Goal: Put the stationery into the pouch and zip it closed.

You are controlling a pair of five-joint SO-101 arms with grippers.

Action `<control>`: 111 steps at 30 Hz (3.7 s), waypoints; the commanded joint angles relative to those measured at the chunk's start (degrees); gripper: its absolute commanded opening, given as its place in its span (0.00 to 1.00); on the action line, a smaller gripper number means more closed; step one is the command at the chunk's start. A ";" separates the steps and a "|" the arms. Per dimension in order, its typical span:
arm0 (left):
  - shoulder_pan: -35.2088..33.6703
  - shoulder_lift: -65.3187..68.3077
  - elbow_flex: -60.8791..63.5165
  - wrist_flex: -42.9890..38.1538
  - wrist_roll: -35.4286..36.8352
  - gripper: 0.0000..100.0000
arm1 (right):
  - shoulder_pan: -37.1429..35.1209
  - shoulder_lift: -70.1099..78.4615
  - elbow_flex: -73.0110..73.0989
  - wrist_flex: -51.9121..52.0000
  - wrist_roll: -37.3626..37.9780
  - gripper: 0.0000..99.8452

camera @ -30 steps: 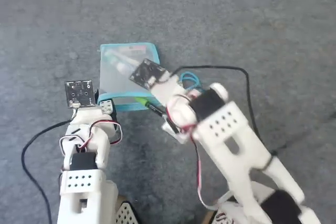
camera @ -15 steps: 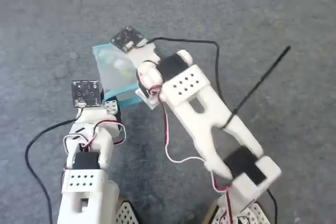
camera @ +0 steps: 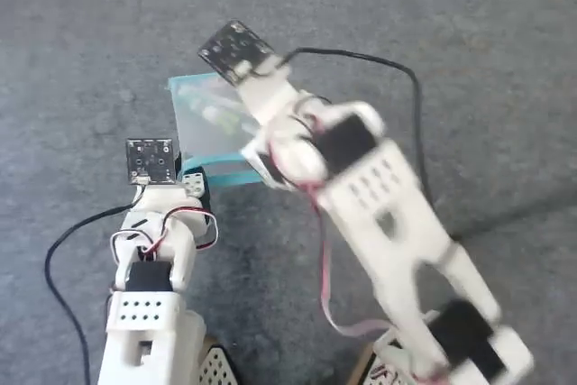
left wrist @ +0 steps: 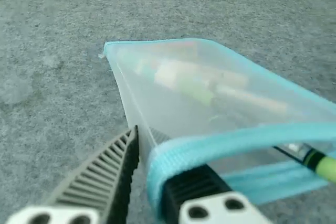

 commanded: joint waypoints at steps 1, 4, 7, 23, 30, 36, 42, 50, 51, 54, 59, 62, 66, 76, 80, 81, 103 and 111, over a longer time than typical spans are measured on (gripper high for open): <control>0.53 0.00 -2.86 -0.97 -0.44 0.01 | 0.22 -14.46 8.70 -3.03 2.81 0.22; 0.44 0.00 -6.37 4.22 -0.26 0.01 | 4.09 -21.76 23.21 -10.33 3.25 0.22; -1.32 0.00 -12.53 10.90 -0.09 0.01 | 8.40 -26.77 39.38 -22.02 3.34 0.22; -0.88 0.00 -19.82 19.16 2.81 0.01 | 1.27 -21.49 58.55 -42.42 5.63 0.22; 1.67 0.09 -17.71 18.81 2.81 0.01 | -0.84 -20.88 57.49 -43.65 1.67 0.22; 3.96 -2.90 -15.96 19.16 1.58 0.01 | 0.66 -20.88 57.23 -43.65 1.32 0.22; 0.44 -4.48 -17.10 18.81 -0.70 0.01 | 1.54 -20.88 57.58 -43.12 1.58 0.22; 5.45 -6.42 -14.64 18.81 -5.19 0.01 | 2.33 -20.97 57.93 -42.68 1.41 0.22; 0.44 -7.21 -15.52 18.73 -4.40 0.01 | 2.86 -20.97 57.93 -42.24 1.49 0.22; -6.86 -7.91 -14.55 18.11 2.46 0.01 | 3.30 -21.41 58.02 -42.42 1.58 0.22; 10.02 -8.18 -8.84 18.11 -4.75 0.01 | 3.12 -21.23 57.85 -42.24 1.49 0.22; 10.46 -8.53 -9.71 18.11 -5.71 0.01 | 3.38 -21.49 58.20 -41.71 1.58 0.22; -3.69 -8.09 -11.65 16.09 -0.35 0.01 | 3.30 -21.49 58.20 -41.01 1.67 0.22; 14.42 -8.44 -5.93 14.95 -5.98 0.01 | 3.12 -21.14 58.20 -40.66 1.49 0.22; -2.73 -8.35 -6.64 12.04 0.79 0.01 | 3.12 -20.97 58.20 -40.92 1.58 0.22; -5.63 -8.35 -6.73 12.04 1.76 0.01 | 3.12 -20.97 58.20 -41.10 1.58 0.22; 2.99 -8.44 -5.67 13.80 -1.67 0.01 | 3.12 -20.88 61.71 -46.02 1.67 0.22; 2.81 -8.44 -5.85 13.54 -1.67 0.01 | 4.62 -21.67 59.08 -46.20 2.20 0.02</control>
